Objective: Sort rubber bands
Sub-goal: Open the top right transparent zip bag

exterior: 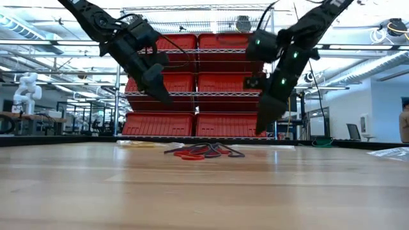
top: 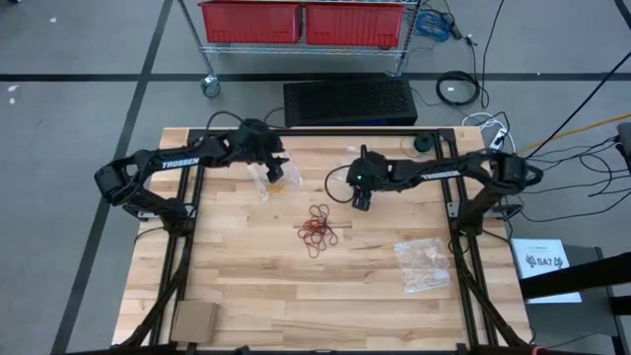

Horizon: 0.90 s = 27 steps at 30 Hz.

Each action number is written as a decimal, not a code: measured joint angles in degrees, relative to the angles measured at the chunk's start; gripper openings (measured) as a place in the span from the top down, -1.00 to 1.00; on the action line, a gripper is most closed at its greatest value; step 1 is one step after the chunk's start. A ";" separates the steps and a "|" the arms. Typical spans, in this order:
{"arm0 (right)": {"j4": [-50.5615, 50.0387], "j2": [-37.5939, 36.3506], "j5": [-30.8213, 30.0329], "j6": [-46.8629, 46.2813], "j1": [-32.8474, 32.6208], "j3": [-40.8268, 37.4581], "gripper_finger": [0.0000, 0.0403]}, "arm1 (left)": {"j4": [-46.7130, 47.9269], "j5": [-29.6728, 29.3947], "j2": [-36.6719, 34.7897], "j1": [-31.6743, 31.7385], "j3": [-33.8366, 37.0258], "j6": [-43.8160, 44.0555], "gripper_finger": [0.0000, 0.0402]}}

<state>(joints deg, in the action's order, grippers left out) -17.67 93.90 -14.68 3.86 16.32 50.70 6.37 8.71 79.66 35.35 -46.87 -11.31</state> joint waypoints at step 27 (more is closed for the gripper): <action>-7.35 -4.34 9.37 -1.13 2.23 7.15 1.00 | -10.88 15.85 0.00 -1.36 0.02 -4.20 0.13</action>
<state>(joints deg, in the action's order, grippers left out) -25.02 89.57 -5.31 2.72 18.55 57.85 -4.51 24.56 79.66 33.99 -46.85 -15.51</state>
